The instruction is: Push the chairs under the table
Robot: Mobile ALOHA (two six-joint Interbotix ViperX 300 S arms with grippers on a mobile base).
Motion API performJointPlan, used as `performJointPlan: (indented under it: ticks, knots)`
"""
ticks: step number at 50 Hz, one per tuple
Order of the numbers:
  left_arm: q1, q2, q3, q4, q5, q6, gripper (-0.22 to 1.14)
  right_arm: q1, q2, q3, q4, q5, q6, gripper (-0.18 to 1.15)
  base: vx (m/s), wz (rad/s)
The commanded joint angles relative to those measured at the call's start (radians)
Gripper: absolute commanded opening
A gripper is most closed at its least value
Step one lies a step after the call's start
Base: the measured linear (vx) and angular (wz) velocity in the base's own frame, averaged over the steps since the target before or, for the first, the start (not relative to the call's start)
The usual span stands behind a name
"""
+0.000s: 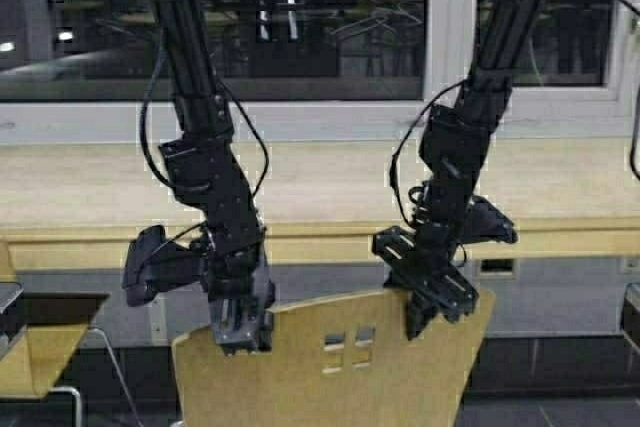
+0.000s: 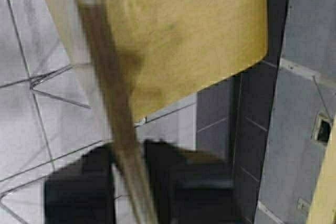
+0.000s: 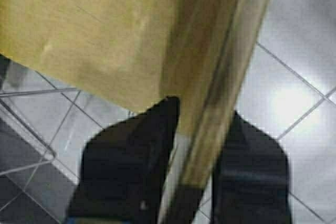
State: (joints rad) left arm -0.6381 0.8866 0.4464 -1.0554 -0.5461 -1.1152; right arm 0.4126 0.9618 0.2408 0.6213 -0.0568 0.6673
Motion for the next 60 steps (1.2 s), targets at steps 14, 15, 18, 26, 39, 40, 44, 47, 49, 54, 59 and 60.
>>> performJointPlan:
  ticks: [14,15,18,26,39,40,44,47,49,54,59,60]
  knots:
    - [0.129,-0.058,-0.057,0.054,-0.084,0.098,0.23,0.02,-0.017,0.095,-0.028,-0.043,-0.057,0.12,0.16,0.07]
    - [0.13,-0.058,-0.057,0.06,-0.083,0.098,0.23,0.02,-0.02,0.098,-0.028,-0.046,-0.057,0.12,0.15,0.07]
    - [0.132,-0.06,-0.055,0.064,-0.081,0.098,0.23,0.02,-0.026,0.104,-0.028,-0.051,-0.057,0.12,0.15,0.06]
    - [0.133,-0.051,-0.066,0.066,-0.081,0.1,0.23,0.02,-0.023,0.092,-0.031,-0.06,-0.058,0.12,0.14,0.11]
    - [0.133,-0.06,-0.064,0.112,-0.08,0.107,0.23,0.02,-0.021,0.104,-0.028,-0.064,-0.057,0.12,0.15,0.12]
    - [0.133,-0.06,-0.064,0.112,-0.08,0.109,0.23,0.02,-0.021,0.104,-0.028,-0.067,-0.057,0.12,0.16,0.03]
    - [0.133,-0.057,-0.071,0.12,-0.08,0.109,0.23,0.021,-0.021,0.1,-0.028,-0.064,-0.055,0.12,0.17,0.05]
    - [0.135,-0.057,-0.072,0.121,-0.08,0.109,0.23,0.021,-0.026,0.101,-0.028,-0.057,-0.044,0.12,0.19,0.03]
    - [0.135,-0.054,-0.075,0.121,-0.08,0.11,0.23,0.025,-0.031,0.106,-0.028,-0.055,-0.038,0.12,0.2,0.03]
    - [0.135,-0.048,-0.077,0.16,-0.078,0.123,0.23,0.025,-0.032,0.114,-0.028,-0.055,-0.046,0.12,0.21,0.01]
    - [0.121,-0.061,-0.051,0.196,-0.069,0.124,0.23,0.025,-0.037,0.123,-0.026,-0.055,-0.032,0.12,0.2,0.0]
    - [0.12,-0.061,-0.046,0.193,-0.071,0.123,0.23,0.025,-0.037,0.124,-0.026,-0.055,-0.032,0.12,0.18,0.02]
